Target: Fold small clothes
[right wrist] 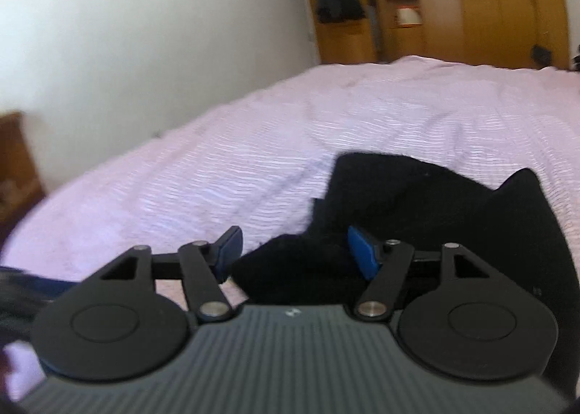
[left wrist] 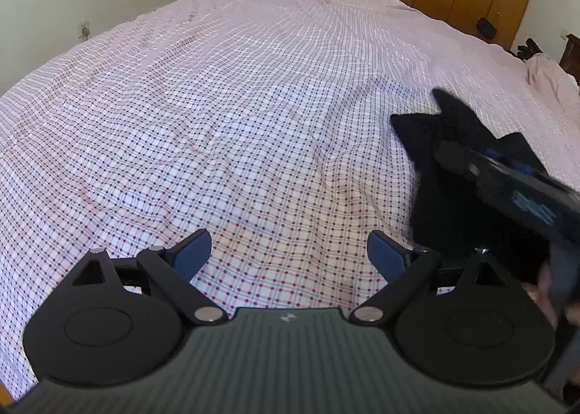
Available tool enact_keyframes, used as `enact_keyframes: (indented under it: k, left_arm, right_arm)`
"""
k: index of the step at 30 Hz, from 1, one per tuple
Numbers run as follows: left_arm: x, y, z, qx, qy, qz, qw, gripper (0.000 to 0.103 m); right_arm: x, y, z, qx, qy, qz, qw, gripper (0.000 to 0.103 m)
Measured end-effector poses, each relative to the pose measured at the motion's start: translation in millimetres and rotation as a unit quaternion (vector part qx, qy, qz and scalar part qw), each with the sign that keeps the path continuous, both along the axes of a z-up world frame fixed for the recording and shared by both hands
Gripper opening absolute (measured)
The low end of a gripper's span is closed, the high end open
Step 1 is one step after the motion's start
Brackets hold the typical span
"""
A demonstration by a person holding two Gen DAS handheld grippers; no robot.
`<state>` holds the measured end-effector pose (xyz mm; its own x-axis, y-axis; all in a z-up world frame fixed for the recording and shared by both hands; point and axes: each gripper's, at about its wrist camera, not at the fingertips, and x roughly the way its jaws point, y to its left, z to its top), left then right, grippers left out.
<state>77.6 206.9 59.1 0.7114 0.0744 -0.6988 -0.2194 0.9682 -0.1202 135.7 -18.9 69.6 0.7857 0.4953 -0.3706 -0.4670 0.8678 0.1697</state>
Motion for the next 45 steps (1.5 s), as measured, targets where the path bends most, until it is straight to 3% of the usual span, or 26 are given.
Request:
enact_keyframes:
  k: [6, 11, 18, 21, 26, 30, 34, 37, 39, 41, 45]
  left_arm:
    - [-1.2, -13.2, 8.3, 0.0, -0.009, -0.018, 0.9998, 0.095]
    - [-2.8, -29.1, 24.3, -0.025, -0.035, -0.053, 0.9977, 0.095]
    - [15.9, -67.3, 38.1, -0.011, -0.04, -0.104, 0.9937, 0.095]
    - [26.0, -81.6, 44.8, -0.01, -0.048, -0.121, 0.9915, 0.095]
    - [50.4, -101.6, 46.0, -0.01, -0.058, -0.147, 0.9873, 0.095]
    - [82.0, -113.5, 36.7, 0.012, -0.06, -0.149, 0.9869, 0.094]
    - [117.9, -119.3, 21.6, 0.021, -0.052, -0.151, 0.9869, 0.08]
    - [143.5, -121.5, 8.7, 0.009, -0.035, -0.155, 0.9872, 0.075]
    - [155.1, -120.7, 0.4, -0.01, -0.028, -0.161, 0.9866, 0.061]
    - [159.9, -118.0, -3.5, -0.039, -0.03, -0.169, 0.9844, 0.029]
    - [153.5, -110.9, 9.3, -0.064, -0.052, -0.163, 0.9832, 0.023]
  right_arm:
    - [-31.2, -48.5, 9.3, 0.104, 0.025, 0.0, 0.994, 0.067]
    - [-46.9, -95.2, 15.3, 0.154, 0.045, -0.028, 0.987, 0.067]
    - [-66.8, -142.4, 16.0, 0.141, 0.026, -0.107, 0.984, 0.067]
    - [-65.7, -155.7, 6.2, 0.137, 0.038, -0.132, 0.981, 0.067]
    - [-60.9, -168.6, -12.6, 0.159, 0.068, -0.152, 0.973, 0.067]
    - [-58.1, -170.4, -20.8, 0.16, 0.073, -0.153, 0.972, 0.067]
    - [-57.0, -174.2, -24.4, 0.158, 0.076, -0.151, 0.973, 0.067]
    - [-55.8, -176.1, -27.5, 0.158, 0.079, -0.153, 0.972, 0.067]
    - [-52.0, -177.4, -31.0, 0.159, 0.083, -0.154, 0.972, 0.067]
    - [-48.5, -176.6, -33.8, 0.16, 0.088, -0.154, 0.971, 0.067]
    - [-43.3, -171.6, -34.1, 0.158, 0.088, -0.147, 0.972, 0.067]
